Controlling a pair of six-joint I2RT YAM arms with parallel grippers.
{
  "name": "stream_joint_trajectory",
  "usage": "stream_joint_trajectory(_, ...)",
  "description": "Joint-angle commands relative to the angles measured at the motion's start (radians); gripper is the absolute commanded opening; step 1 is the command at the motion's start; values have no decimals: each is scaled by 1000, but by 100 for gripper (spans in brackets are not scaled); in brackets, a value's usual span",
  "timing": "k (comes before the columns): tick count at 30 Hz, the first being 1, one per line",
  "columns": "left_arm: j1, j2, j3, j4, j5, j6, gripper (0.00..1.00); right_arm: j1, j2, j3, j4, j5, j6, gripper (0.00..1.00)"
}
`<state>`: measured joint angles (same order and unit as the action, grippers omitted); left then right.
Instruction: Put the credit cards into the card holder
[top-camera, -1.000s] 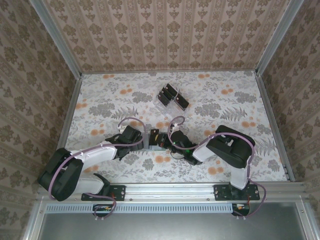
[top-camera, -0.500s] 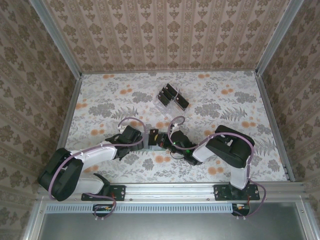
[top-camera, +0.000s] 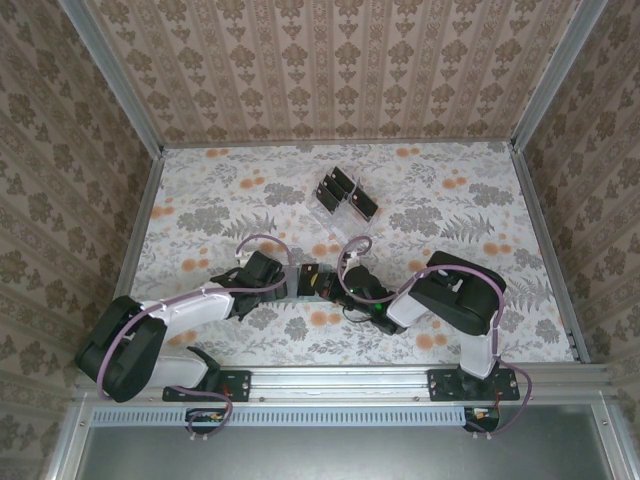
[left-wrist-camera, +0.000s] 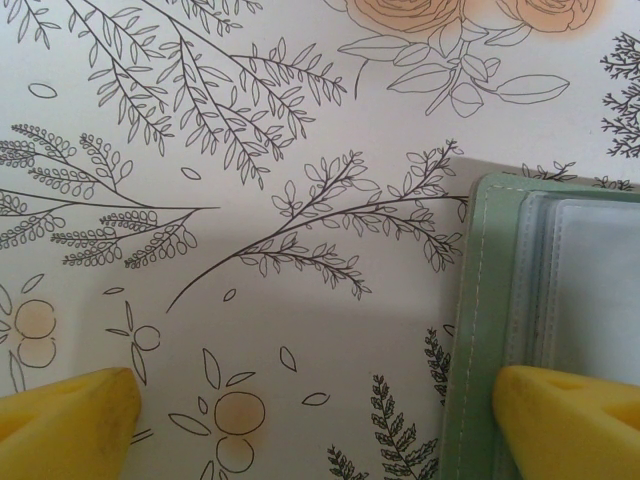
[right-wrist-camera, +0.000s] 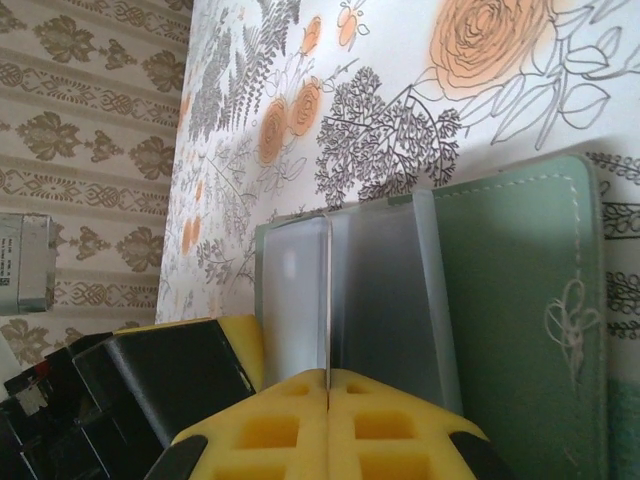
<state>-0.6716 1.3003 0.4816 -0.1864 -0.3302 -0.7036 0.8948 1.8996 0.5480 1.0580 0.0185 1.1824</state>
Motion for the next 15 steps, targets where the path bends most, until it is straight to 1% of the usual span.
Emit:
stream_joint_trajectory(1, 2, -5, -21, -62, 2, -3, 100, 7, 24, -13, 32, -8, 9, 0)
stream_joint_trajectory(15, 2, -4, -21, -62, 1, -3, 100, 11, 65, 13, 56, -38, 25, 0)
